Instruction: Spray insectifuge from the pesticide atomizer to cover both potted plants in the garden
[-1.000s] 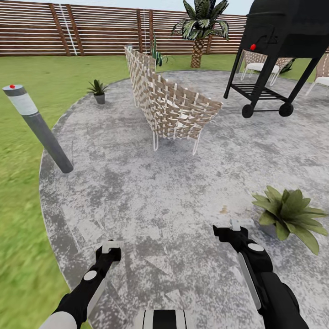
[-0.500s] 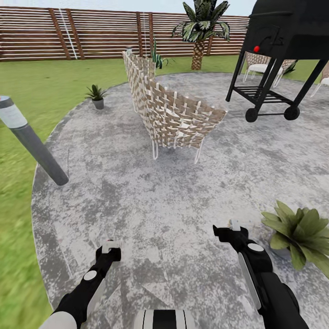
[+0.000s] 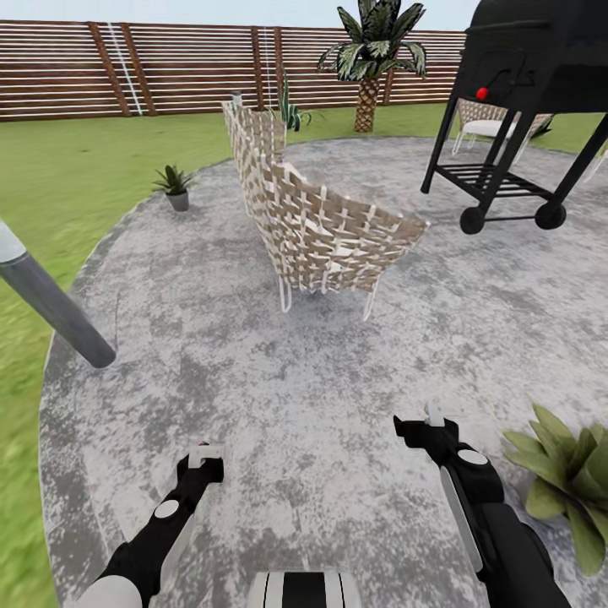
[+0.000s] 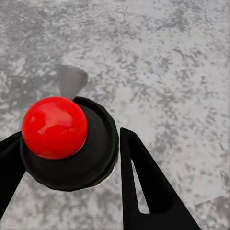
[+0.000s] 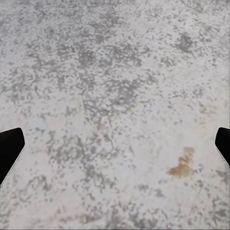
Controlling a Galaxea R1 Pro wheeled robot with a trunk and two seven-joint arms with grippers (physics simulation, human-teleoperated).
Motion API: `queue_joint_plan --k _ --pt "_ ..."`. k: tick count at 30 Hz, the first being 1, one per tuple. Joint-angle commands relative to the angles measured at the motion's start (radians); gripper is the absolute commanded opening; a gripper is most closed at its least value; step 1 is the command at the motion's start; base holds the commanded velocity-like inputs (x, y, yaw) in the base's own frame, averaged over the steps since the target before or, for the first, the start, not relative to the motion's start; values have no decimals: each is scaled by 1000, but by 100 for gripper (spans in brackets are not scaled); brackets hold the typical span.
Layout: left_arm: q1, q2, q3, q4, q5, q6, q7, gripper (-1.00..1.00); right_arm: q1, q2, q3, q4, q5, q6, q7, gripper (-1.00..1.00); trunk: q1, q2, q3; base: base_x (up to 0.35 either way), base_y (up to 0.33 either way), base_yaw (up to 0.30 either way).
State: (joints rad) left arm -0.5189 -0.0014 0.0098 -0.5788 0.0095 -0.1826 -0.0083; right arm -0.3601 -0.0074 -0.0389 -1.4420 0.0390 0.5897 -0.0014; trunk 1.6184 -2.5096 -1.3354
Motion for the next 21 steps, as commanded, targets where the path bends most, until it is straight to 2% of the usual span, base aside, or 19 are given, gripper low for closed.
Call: queue_joint_plan --k 1,6,15,21 --pt "0 0 1 1 1 -3 -1 -100 0 0 1 -1 4 6 0 100 0 0 -1 346 0 0" --pt "0 0 1 1 1 -3 -1 -100 0 0 1 -1 4 6 0 100 0 0 -1 276 0 -45" --pt "0 0 1 1 0 -3 -2 -100 0 0 -1 -1 4 6 0 100 0 0 -1 26 0 -243" --pt "0 0 1 1 0 -3 -1 -100 0 -1 -1 -1 4 6 0 100 0 0 -1 213 18 -57"
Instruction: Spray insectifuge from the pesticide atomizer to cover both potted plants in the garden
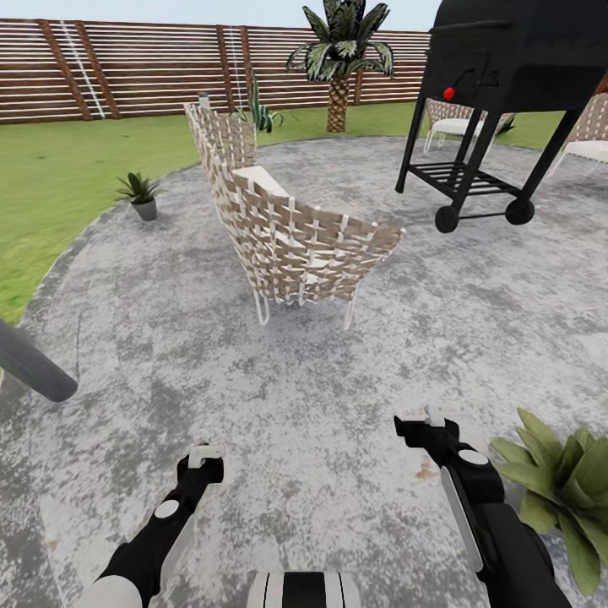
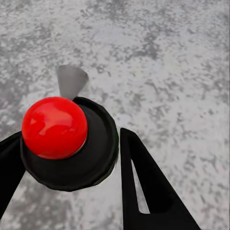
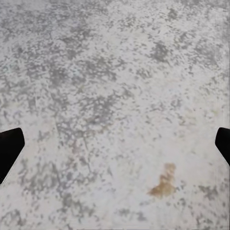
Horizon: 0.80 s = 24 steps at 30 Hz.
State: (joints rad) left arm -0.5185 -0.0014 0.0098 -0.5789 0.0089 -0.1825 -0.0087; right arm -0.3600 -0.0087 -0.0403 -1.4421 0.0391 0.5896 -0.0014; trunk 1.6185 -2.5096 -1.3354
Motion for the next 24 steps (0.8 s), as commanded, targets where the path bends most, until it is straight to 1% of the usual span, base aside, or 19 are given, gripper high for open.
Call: queue_joint_plan --k 1,7,12,19,24 --pt "-1 0 1 1 1 -3 -1 -100 0 0 0 -1 4 6 0 100 0 0 -1 319 69 -9" --pt "0 0 1 1 2 -3 -2 -100 -1 -1 0 -1 4 6 0 100 0 0 -1 294 151 -38" --pt "0 0 1 1 2 -3 -2 -100 -1 0 0 -1 4 6 0 100 0 0 -1 206 248 -223" --pt "0 0 1 1 1 -3 -4 -100 -1 1 0 0 4 6 0 100 0 0 -1 30 289 -262" --pt "0 0 1 1 0 -3 -2 -100 -1 1 0 0 4 6 0 100 0 0 -1 1 64 -263"
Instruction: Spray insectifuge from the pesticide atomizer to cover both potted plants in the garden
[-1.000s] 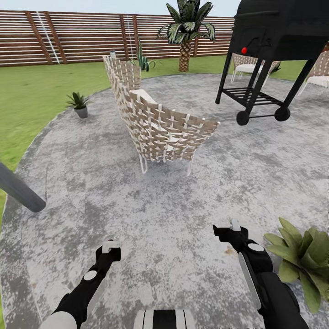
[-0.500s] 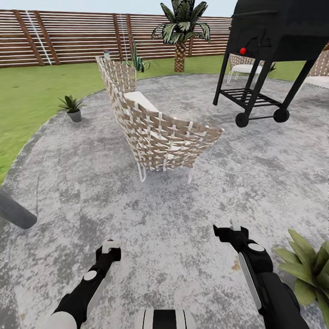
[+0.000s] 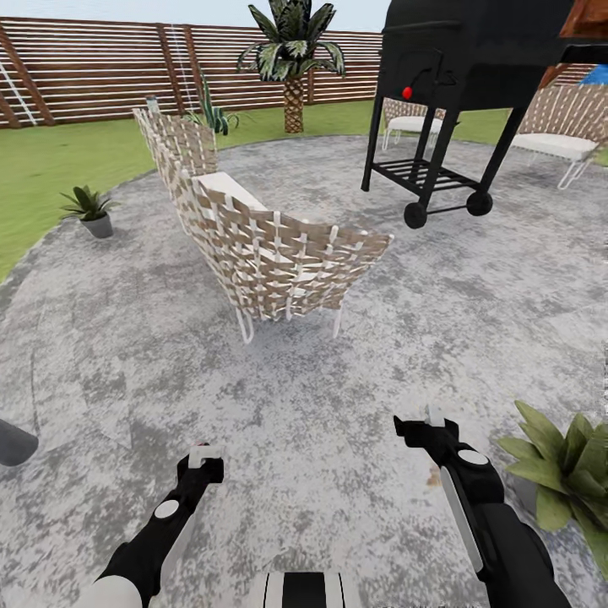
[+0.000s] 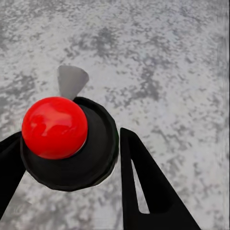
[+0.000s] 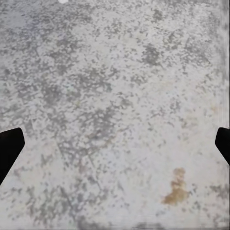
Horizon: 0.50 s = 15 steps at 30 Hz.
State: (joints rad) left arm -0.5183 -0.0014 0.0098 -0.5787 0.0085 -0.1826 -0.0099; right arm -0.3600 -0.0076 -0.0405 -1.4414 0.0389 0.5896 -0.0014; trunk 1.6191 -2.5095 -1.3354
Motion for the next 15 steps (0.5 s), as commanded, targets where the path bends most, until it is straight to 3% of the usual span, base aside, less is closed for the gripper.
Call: queue_joint_plan --k 1,12,15 --pt "0 0 1 0 1 -3 -1 -100 -1 0 1 -1 4 6 0 100 0 0 -1 0 11 -263" --pt "-1 0 0 0 1 -3 -1 -100 -1 -1 1 -2 4 6 0 100 0 0 -1 3 1 -262" --pt "-1 0 1 0 1 -3 -1 -100 -1 -1 1 -2 4 6 0 100 0 0 -1 162 0 -125"
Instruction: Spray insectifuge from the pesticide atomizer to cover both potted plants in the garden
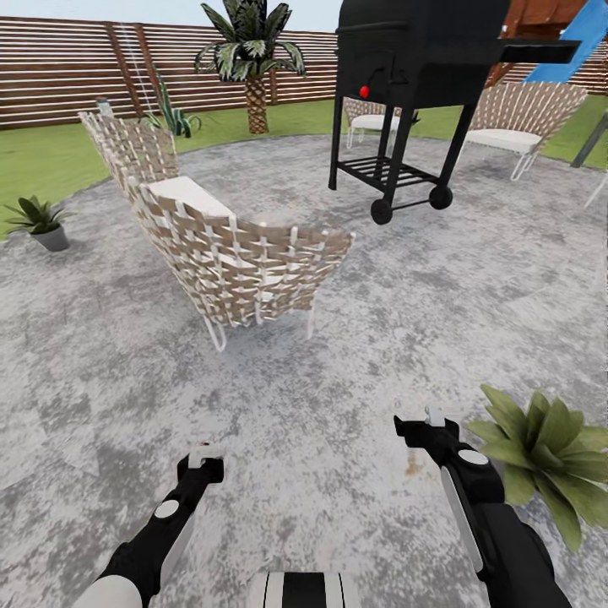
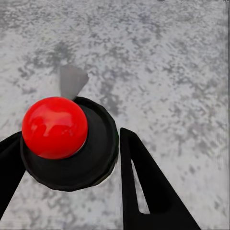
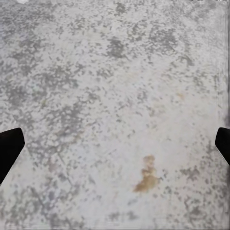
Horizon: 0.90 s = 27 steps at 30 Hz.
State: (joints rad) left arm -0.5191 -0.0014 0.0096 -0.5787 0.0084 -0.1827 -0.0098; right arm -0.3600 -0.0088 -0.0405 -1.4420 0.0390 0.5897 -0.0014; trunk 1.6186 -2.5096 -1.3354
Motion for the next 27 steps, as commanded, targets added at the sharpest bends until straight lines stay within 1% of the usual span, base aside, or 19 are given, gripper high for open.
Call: queue_joint_plan --k 1,4,7,17,27 --pt "0 0 1 0 1 -3 -1 -100 0 0 1 -1 4 5 0 100 0 0 -1 271 0 -48" --pt "0 0 1 0 1 -3 -1 -100 0 0 1 -1 4 5 0 100 0 0 -1 261 0 -19" --pt "0 0 1 0 1 -3 -1 -100 0 0 0 -1 4 5 0 100 0 0 1 93 0 -111" --pt "0 0 1 0 1 -3 -1 -100 0 0 -1 -1 4 5 0 100 0 0 10 31 4 -208" --pt "0 0 1 0 1 -3 3 -100 0 0 -2 -1 4 5 0 100 0 0 20 238 129 -218"
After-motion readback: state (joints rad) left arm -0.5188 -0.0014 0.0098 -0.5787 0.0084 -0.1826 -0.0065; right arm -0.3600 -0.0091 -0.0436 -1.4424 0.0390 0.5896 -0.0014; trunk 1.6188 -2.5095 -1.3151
